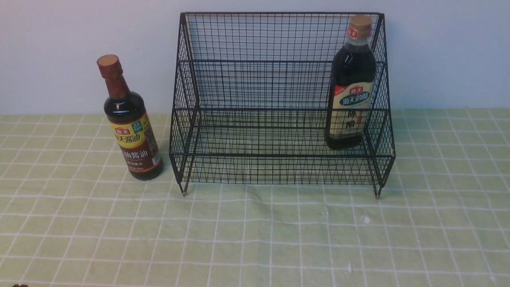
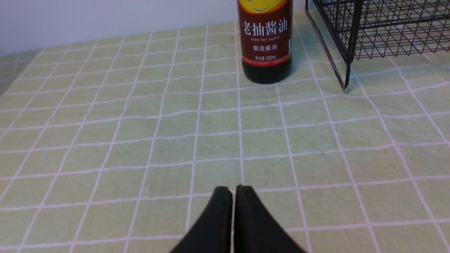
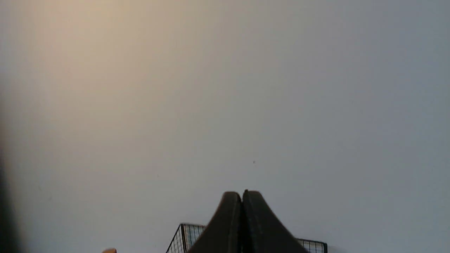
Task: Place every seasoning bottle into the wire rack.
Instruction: Use the left arm to grab the condiment bottle closest to it
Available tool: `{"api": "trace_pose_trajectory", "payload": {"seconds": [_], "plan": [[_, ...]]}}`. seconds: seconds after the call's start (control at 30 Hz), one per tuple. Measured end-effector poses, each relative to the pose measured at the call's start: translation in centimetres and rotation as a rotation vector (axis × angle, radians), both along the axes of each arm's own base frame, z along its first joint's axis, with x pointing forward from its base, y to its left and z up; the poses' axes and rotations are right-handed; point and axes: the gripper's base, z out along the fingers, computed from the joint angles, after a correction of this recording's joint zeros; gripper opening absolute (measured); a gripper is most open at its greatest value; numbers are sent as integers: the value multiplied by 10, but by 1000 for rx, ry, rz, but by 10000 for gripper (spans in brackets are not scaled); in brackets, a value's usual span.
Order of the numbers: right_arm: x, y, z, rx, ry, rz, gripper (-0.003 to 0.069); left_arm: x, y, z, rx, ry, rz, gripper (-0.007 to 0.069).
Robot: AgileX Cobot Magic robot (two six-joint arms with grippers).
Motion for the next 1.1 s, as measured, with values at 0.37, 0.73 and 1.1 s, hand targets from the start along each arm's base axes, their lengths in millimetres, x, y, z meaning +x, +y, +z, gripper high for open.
{"api": "trace_pose_trajectory", "payload": {"seconds": [0.37,0.73,1.1], "plan": [[40,10,-126,145,40,34,-13,0,0,0,0,0,0,-6],[71,11,-186,-254,94,-124,-13,0,0,0,0,0,0,-6],[90,4,-282,-364,329,-319,-13,0,0,0,0,0,0,-6]]}}
